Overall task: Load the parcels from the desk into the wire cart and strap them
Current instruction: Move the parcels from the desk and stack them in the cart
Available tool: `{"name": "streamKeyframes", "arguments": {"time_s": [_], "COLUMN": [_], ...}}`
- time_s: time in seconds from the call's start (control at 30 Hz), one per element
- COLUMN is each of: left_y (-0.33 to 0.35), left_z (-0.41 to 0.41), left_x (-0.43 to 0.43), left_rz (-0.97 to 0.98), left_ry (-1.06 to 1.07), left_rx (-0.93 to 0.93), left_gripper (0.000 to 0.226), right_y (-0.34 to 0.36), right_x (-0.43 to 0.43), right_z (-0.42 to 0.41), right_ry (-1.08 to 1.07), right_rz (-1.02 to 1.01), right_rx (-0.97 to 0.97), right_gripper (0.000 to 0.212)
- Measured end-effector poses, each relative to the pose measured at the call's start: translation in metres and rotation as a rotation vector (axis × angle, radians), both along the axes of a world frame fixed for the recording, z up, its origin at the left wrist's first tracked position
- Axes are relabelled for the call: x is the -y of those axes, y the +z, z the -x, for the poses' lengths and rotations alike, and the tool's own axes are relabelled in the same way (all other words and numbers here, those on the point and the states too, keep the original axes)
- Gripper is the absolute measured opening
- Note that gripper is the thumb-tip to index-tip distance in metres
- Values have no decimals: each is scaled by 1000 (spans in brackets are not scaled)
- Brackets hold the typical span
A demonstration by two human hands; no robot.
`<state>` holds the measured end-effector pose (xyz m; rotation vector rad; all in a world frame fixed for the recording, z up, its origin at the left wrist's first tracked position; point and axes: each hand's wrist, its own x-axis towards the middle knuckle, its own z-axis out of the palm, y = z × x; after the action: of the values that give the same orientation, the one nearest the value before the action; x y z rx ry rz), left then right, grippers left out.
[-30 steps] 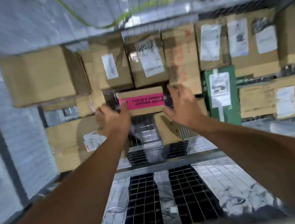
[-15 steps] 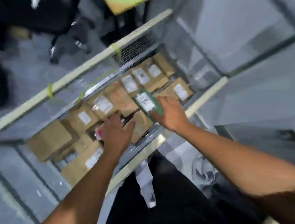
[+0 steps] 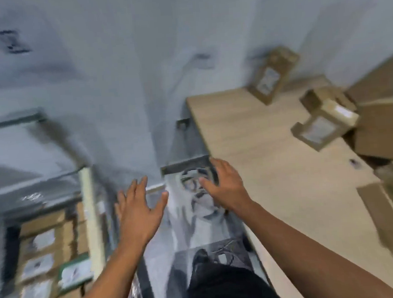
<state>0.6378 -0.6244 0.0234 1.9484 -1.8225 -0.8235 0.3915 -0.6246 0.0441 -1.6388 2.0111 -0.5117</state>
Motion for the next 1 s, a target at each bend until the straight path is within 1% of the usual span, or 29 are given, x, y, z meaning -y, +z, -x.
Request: {"name": "streamKeyframes", "arguments": {"time_s": [0.1,0.23,0.43,0.6,0.7,0.8,0.9,1.0], "left_y": [14,31,38,40,43,46,47,49], "left_z": [95,220,373,462,506,546,585,618], "left_x": [43,81,94,123,147,160,159,138], "left_rz": [18,38,28,12,37,80,107,75], "left_ry": [-229,-482,-704,-814,-853,-944,-1073,-1188], "left_rx": [54,14,-94,-115,-147,-184,-216,-285], "left_gripper": [83,89,77,71,68,65,63,60], "right_y": [13,25,37,29,26,31,41,59], "right_x": [-11,-30,-62,-59,-52,-44,-43,-59], "right_z": [85,184,295,348,370,388,400,406], "right_ry": [-185,-448,-769,-895,-972,-1049,-1135,-1260], "right_rz": [43,70,132,141,179,188,254,295], "right_rx": [-12,16,69,106,121,115,55,-19], "right_gripper": [73,75,71,71,70,68,62,64]}}
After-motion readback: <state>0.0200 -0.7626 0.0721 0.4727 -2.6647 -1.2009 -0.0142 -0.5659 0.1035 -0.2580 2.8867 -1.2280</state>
